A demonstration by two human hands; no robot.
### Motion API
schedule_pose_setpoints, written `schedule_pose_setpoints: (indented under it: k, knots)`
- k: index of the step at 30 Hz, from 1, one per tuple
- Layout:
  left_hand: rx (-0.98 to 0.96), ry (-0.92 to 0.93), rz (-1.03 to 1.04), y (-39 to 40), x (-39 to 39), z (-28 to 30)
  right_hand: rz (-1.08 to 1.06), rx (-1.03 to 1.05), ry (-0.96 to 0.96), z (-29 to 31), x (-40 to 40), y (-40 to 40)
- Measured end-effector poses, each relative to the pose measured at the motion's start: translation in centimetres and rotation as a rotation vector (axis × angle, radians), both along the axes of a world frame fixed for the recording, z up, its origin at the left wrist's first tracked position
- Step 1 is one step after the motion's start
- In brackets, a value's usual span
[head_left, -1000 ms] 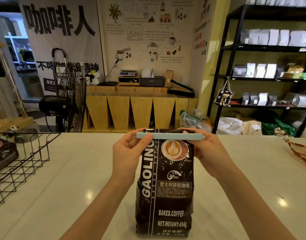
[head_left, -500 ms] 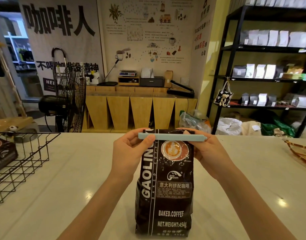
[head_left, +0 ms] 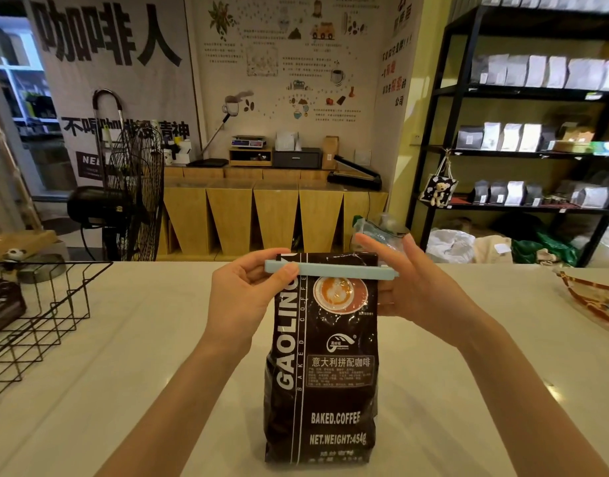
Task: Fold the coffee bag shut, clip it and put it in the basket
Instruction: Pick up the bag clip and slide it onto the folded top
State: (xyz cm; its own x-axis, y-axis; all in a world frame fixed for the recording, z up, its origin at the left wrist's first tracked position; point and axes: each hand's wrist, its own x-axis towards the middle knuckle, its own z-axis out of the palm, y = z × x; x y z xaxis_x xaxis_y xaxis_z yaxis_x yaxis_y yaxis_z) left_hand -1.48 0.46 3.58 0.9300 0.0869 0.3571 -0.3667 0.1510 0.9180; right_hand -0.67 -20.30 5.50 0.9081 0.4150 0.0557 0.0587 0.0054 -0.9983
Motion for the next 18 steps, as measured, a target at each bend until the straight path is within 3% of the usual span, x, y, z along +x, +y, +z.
schedule_pose_setpoints:
  k: [5, 18]
  knots:
    - [0.024, 0.007, 0.016, 0.2, 0.0, 0.2, -0.148, -0.208, -0.247, -0.3, -0.2, -1.3]
    - [0.020, 0.006, 0.058, 0.0, -0.2, 0.1, -0.333, -0.019, -0.338, -1.5, 0.1, -0.7]
